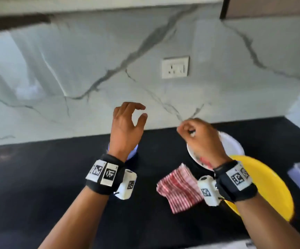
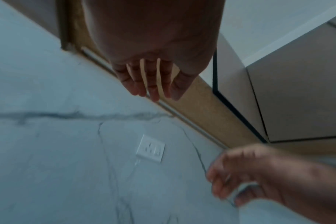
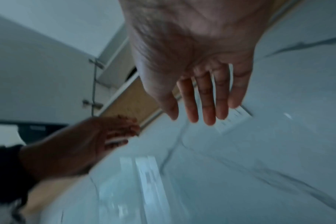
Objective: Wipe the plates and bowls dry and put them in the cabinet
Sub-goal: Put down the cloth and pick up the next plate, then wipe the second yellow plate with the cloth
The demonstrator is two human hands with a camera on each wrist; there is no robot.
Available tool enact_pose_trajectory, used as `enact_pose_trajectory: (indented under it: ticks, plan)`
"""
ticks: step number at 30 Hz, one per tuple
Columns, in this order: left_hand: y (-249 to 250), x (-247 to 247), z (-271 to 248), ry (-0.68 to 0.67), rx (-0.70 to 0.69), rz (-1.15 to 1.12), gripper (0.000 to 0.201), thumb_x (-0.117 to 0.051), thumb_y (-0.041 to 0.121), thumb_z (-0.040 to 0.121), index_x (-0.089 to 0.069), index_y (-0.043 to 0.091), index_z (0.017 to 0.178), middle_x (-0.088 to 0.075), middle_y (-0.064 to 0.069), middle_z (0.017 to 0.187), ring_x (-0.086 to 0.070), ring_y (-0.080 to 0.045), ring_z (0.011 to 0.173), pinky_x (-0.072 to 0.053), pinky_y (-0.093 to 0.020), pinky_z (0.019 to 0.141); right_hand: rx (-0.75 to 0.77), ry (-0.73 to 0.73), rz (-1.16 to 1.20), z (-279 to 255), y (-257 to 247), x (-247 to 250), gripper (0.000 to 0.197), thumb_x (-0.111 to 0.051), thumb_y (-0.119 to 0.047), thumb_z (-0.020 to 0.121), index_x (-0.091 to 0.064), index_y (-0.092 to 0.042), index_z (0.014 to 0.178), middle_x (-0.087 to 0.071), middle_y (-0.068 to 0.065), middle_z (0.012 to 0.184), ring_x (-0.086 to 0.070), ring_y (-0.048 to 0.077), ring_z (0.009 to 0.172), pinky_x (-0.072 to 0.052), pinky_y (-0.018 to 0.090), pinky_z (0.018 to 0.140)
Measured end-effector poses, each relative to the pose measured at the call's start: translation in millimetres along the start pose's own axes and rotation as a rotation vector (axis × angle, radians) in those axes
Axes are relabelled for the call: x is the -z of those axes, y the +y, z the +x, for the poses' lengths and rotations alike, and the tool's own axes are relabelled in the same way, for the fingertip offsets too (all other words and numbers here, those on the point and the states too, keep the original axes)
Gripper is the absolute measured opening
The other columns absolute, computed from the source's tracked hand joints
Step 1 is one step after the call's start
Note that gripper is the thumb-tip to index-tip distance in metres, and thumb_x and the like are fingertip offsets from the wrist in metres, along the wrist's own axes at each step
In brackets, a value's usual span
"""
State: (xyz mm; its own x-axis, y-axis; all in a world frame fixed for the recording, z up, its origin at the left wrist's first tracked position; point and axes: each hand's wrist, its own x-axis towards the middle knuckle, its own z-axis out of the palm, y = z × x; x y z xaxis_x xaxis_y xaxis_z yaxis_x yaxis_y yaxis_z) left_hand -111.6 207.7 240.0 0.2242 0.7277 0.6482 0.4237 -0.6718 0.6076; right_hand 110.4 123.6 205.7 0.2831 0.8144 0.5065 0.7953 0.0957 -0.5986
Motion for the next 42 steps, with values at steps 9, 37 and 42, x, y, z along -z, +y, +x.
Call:
enact_pose_trajectory:
  ticks: [9, 37, 42]
  plan:
    - [-53, -74, -110, -0.412, 0.283, 0.061, 0.018, -0.072, 0.013, 0.094, -0.071, 0.016, 0.112, -0.067, 0.004, 0.11, -0.055, -0.019, 0.101, -0.05, -0.042, 0.094, -0.091, -0.914, -0.448, -150, 96, -81, 0.08, -0.065, -0.063, 0.082, -0.047, -0.018, 0.146, -0.04, 0.007, 0.153, -0.041, 0.033, 0.139, -0.038, 0.046, 0.111]
    - [-67, -134, -133, -0.694, 0.48, -0.158, 0.02, -0.073, 0.018, 0.095, -0.067, 0.025, 0.113, -0.07, 0.006, 0.11, -0.067, -0.014, 0.105, -0.053, -0.034, 0.097, -0.863, -0.138, 1.013, -162, 113, -9, 0.037, -0.054, -0.025, 0.103, -0.061, -0.008, 0.136, -0.066, 0.023, 0.13, -0.064, 0.04, 0.118, -0.051, 0.052, 0.103]
    - [-51, -165, -137, -0.85, 0.5, -0.182, 0.021, -0.072, 0.022, 0.097, -0.064, 0.029, 0.116, -0.068, 0.007, 0.11, -0.066, -0.013, 0.108, -0.052, -0.034, 0.099, -0.969, 0.053, 1.218, -187, 116, 11, 0.043, -0.057, -0.008, 0.096, -0.055, 0.0, 0.139, -0.061, 0.027, 0.135, -0.063, 0.041, 0.12, -0.052, 0.045, 0.105]
